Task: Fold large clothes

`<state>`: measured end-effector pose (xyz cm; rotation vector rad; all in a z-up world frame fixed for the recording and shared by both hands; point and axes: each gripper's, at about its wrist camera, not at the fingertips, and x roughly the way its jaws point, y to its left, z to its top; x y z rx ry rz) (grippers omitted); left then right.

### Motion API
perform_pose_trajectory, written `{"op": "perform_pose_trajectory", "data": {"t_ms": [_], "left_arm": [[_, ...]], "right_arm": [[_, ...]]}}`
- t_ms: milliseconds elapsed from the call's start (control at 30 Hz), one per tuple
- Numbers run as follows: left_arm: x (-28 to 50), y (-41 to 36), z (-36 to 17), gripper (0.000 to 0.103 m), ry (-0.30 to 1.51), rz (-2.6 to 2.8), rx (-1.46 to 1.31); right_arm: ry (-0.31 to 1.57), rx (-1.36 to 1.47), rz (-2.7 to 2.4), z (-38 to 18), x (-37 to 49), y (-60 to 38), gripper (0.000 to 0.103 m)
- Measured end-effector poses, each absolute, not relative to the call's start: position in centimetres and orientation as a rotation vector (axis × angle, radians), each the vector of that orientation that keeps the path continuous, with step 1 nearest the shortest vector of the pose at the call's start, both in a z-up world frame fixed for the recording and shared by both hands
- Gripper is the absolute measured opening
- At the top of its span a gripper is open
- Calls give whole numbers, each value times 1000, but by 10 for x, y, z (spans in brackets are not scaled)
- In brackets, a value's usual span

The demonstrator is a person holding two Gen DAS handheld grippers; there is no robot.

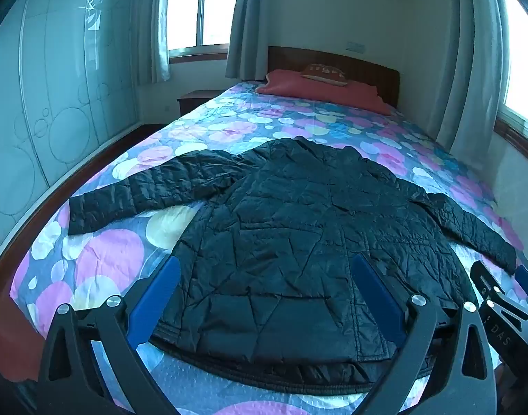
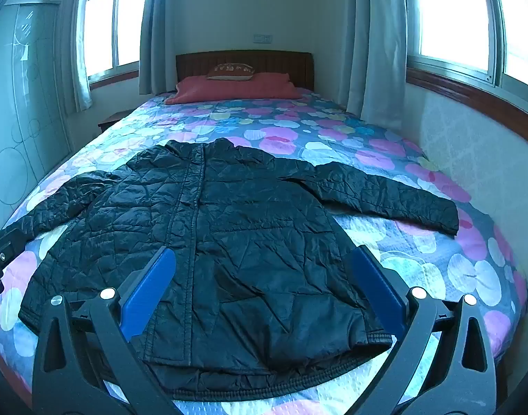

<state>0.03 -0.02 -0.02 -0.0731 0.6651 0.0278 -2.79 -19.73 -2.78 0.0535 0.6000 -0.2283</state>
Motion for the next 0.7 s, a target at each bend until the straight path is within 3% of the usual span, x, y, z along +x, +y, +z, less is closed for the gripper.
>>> {"op": "perform_pose_trajectory", "data": {"t_ms": [700], "left_arm": [[-3, -3, -1, 99, 665, 27, -67]], "right_arm": [[599, 56, -228, -27, -29, -197, 101]]}}
